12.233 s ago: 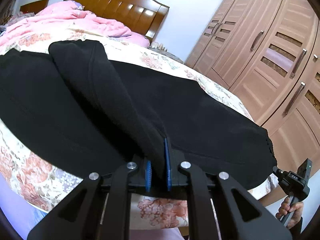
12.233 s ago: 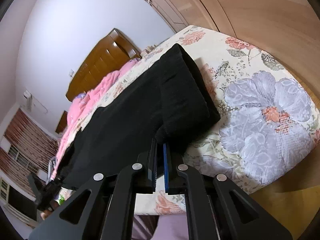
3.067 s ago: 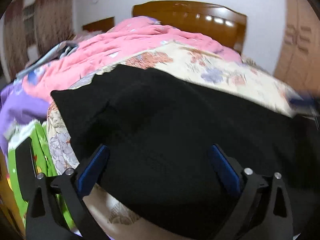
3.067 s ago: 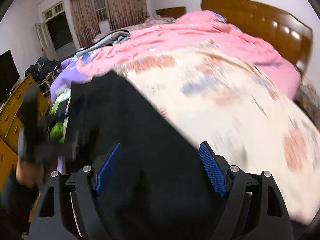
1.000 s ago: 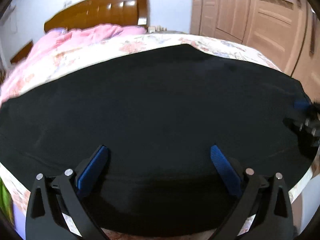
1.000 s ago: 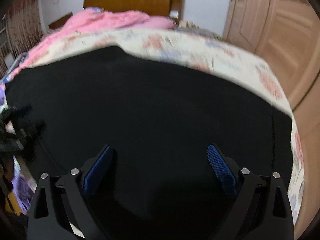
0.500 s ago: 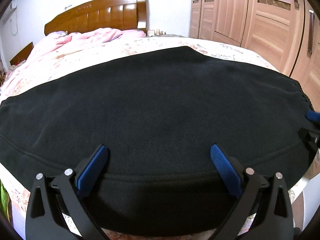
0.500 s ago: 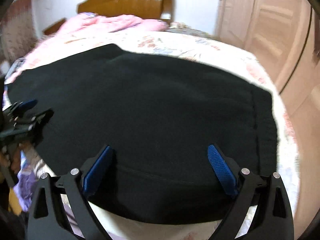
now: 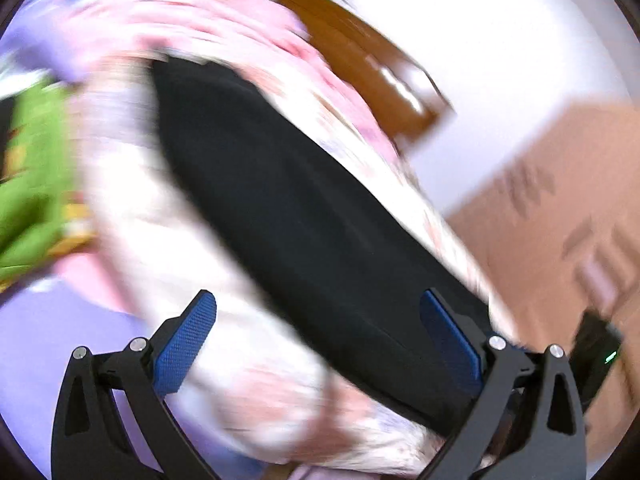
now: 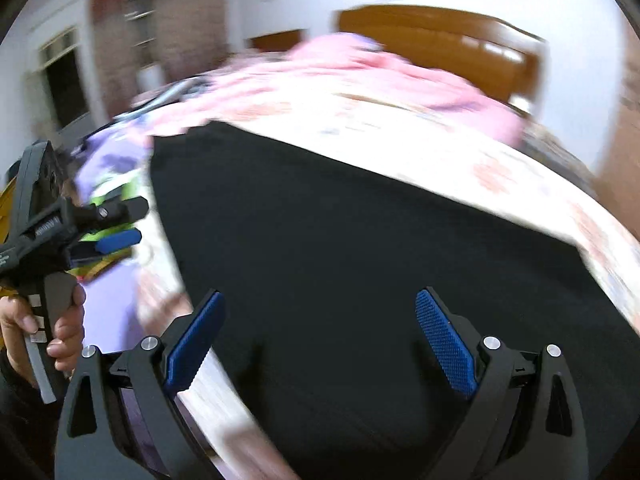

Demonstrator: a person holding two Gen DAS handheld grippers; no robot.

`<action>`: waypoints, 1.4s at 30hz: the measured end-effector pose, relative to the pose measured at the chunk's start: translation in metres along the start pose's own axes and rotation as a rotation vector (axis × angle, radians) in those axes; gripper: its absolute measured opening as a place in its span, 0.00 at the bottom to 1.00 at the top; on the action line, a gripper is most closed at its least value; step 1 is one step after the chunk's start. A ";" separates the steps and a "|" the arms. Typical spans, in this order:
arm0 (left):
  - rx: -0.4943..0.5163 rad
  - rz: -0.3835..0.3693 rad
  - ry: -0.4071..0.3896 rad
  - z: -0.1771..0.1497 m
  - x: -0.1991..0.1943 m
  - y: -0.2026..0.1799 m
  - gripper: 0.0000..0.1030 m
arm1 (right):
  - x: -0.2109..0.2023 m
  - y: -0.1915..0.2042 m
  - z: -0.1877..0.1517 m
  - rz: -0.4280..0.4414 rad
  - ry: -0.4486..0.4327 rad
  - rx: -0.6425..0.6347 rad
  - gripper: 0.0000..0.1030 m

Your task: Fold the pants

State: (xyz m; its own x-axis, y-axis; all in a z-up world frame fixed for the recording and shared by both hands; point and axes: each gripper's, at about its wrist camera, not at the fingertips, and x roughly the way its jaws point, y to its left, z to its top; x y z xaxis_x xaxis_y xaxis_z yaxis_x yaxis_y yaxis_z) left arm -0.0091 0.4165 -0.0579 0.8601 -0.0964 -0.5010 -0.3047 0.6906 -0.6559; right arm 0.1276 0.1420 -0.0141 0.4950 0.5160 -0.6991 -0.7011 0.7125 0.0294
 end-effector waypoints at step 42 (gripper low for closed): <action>-0.417 -0.237 0.189 0.148 0.107 0.092 0.39 | 0.110 0.112 0.115 0.392 -0.033 -0.133 0.78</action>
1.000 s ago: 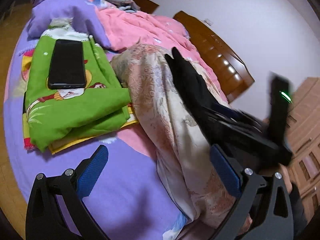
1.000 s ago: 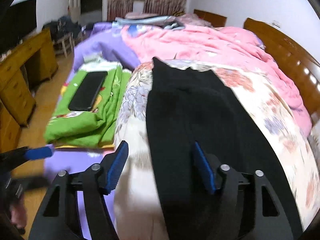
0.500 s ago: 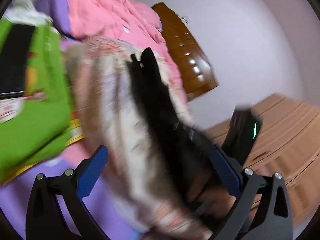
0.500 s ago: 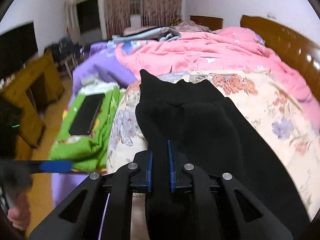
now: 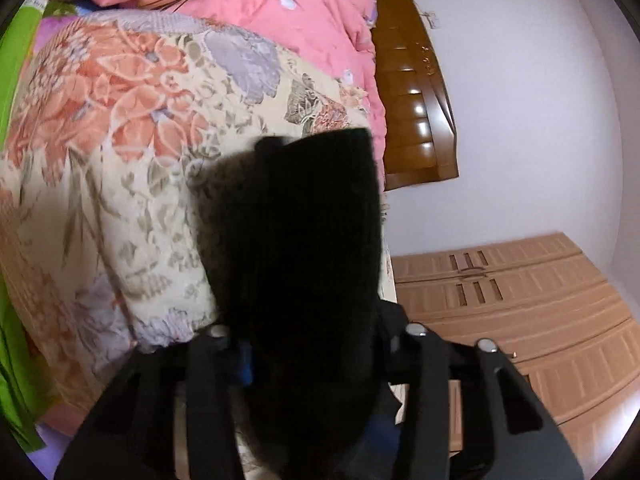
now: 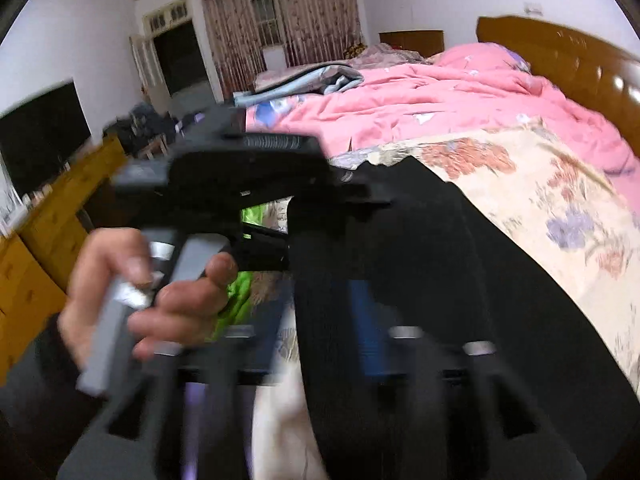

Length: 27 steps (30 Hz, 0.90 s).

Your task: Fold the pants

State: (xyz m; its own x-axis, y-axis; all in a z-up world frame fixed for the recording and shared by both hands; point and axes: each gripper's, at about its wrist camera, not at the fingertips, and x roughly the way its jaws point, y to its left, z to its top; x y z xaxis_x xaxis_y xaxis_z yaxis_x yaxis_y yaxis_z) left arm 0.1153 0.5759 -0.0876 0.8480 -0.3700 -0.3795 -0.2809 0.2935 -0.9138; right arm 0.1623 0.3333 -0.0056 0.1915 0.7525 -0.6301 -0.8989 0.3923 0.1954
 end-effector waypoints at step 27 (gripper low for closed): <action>0.998 0.155 -0.190 -0.226 0.020 -0.216 0.36 | -0.221 -0.136 -0.133 -0.074 -0.182 0.687 0.71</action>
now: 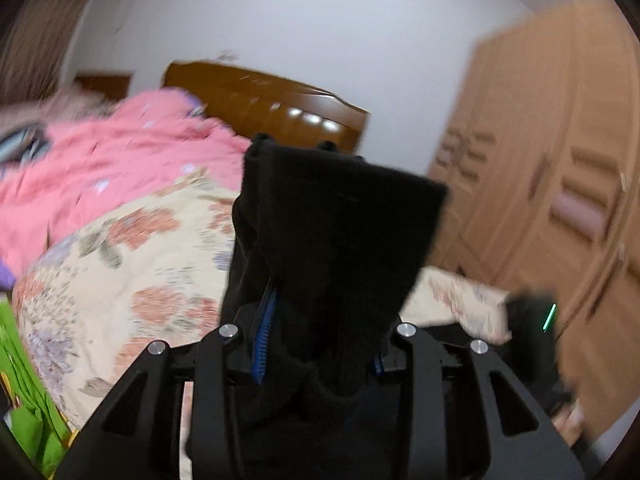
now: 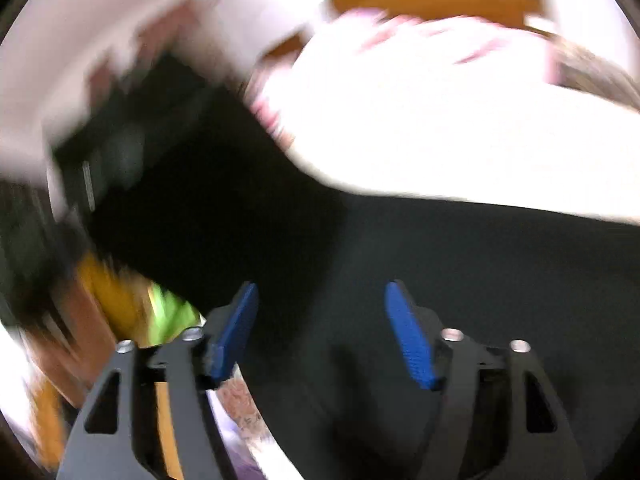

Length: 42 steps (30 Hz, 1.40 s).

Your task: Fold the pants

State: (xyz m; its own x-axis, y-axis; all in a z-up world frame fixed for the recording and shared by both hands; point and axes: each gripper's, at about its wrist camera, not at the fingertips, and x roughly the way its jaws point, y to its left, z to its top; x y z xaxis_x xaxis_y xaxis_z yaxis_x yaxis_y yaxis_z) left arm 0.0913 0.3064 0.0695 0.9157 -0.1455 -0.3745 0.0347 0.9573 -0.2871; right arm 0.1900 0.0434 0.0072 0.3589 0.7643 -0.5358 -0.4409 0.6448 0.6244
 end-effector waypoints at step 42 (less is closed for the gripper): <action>0.027 0.330 0.201 -0.119 0.032 0.050 0.99 | -0.058 0.030 -0.033 -0.049 -0.168 -0.192 0.17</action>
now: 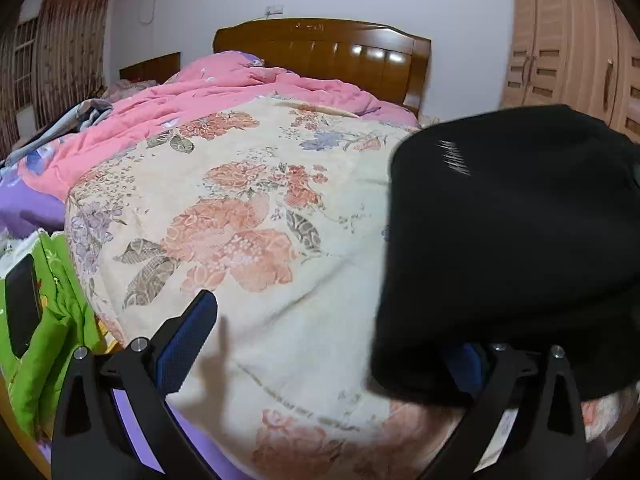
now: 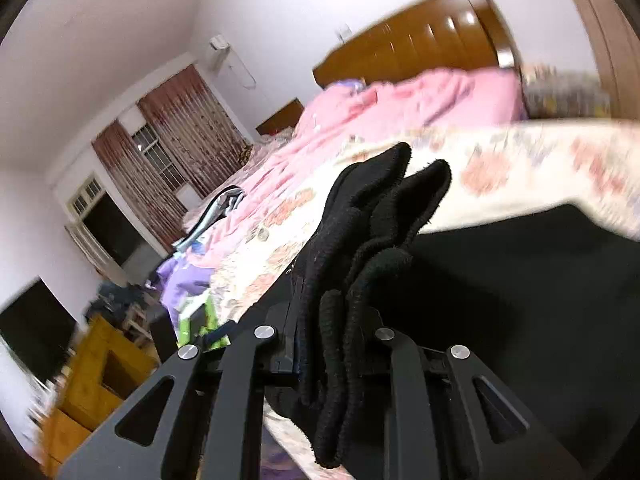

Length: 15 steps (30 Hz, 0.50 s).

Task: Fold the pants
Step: 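Lower the cuffs onto the pants and open the right tool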

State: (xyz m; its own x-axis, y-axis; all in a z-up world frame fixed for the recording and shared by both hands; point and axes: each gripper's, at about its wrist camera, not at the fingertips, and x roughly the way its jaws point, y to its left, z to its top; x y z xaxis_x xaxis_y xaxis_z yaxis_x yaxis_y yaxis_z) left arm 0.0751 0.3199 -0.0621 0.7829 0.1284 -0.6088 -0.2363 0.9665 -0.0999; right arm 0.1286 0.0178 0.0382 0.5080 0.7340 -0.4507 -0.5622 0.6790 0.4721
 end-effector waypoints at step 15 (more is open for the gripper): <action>0.009 0.030 0.054 -0.010 0.009 -0.017 0.99 | 0.013 -0.093 -0.057 -0.075 0.106 0.207 0.17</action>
State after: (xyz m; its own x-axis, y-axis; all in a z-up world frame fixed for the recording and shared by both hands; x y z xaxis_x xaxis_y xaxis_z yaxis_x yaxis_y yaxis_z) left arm 0.0799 0.3025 -0.0740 0.7431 0.1449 -0.6533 -0.2532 0.9646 -0.0740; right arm 0.1505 -0.0362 -0.0549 0.4657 0.6832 -0.5625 -0.3744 0.7281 0.5743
